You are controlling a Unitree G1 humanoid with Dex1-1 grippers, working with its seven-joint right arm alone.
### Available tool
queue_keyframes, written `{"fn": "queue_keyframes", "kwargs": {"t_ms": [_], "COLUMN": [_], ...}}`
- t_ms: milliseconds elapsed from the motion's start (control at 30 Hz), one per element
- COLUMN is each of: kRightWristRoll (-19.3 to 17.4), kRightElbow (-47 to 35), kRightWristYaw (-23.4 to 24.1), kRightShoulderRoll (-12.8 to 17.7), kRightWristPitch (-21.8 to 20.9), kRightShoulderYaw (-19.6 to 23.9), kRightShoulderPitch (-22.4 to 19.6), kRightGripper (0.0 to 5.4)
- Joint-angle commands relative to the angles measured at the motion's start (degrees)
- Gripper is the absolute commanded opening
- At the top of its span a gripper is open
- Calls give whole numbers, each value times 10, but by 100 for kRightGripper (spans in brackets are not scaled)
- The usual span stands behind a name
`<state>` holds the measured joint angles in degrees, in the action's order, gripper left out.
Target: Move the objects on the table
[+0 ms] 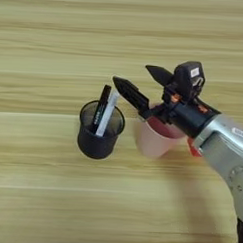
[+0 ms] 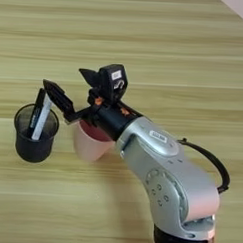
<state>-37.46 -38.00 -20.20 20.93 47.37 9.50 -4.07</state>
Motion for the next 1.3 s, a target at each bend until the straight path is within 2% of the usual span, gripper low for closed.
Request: {"fn": "queue_keyframes", "kwargs": {"t_ms": [33, 233, 433, 1200, 1300], "kRightWristRoll": [-1, -8, 2, 12, 13], "kRightElbow": [-15, -3, 9, 21, 24], "kRightWristYaw": [9, 17, 11, 7, 5], "kRightShoulderRoll": [5, 3, 12, 12, 11], "kRightWristPitch": [-9, 23, 39, 39, 38], "kRightShoulderYaw": [-7, -17, -31, -55, -57], "kRightShoulderPitch": [-37, -44, -41, -36, -36], "kRightGripper": [537, 537, 537, 537, 508]}}
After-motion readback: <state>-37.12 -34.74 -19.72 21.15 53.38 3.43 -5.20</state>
